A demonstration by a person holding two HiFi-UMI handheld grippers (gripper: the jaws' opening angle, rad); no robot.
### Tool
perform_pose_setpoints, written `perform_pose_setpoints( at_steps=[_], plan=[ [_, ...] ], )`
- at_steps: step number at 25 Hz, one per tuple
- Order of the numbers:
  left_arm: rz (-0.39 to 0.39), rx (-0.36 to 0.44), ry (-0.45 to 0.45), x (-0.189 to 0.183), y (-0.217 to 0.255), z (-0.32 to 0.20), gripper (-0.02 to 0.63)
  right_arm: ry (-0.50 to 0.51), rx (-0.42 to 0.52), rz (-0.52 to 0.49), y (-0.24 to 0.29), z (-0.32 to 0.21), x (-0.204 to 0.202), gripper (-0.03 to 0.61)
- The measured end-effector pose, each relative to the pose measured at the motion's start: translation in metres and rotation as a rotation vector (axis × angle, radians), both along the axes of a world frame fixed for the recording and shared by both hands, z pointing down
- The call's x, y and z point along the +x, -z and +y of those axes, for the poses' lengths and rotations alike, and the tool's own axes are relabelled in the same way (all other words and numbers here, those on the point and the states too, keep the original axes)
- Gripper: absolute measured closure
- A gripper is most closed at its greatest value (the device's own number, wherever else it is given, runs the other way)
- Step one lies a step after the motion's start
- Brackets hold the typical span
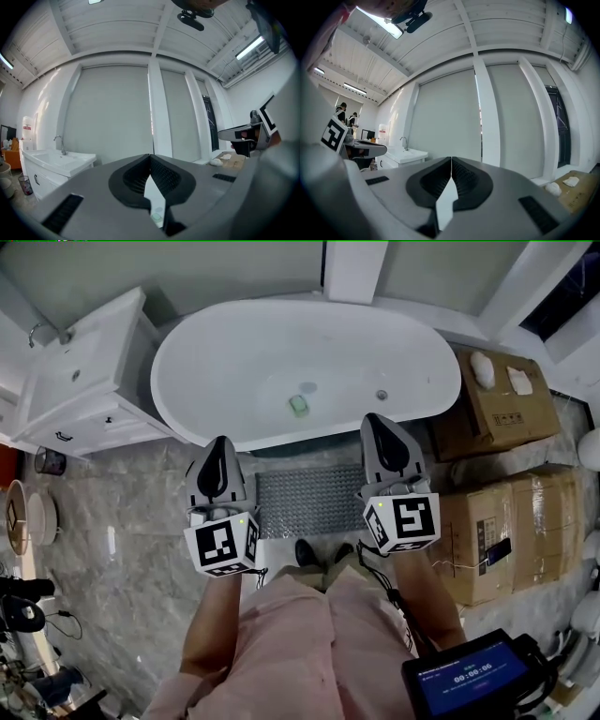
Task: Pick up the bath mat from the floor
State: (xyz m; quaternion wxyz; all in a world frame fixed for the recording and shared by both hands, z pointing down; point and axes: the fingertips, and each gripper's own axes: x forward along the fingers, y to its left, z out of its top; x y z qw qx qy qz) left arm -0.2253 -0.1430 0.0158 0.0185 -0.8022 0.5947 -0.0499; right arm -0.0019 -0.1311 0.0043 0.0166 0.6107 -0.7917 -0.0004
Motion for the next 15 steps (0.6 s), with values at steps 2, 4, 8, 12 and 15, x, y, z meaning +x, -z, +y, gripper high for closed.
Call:
perform_pose_setpoints(
  at_steps=[2, 4, 8, 12, 15],
  plan=[
    [-0.007, -0.009, -0.003, 0.004, -0.003, 0.006, 0.589, -0.003, -0.008, -0.009, -0.003, 0.005, 0.004, 0.561],
    [-0.011, -0.011, -0.001, 0.007, -0.003, 0.009, 0.589, -0.002, -0.005, -0.011, -0.003, 0.008, 0.008, 0.561],
    [-0.019, -0.026, 0.008, 0.012, -0.006, 0.018, 0.589, 0.006, -0.017, -0.007, -0.006, 0.014, 0.016, 0.561],
    [-0.029, -0.051, -0.001, 0.021, -0.014, 0.023, 0.589, 0.005, -0.04, -0.004, -0.012, 0.017, 0.026, 0.561],
    [-0.032, -0.083, -0.001, 0.026, -0.026, 0.025, 0.589, 0.009, -0.063, 0.002, -0.022, 0.018, 0.031, 0.561]
  ],
)
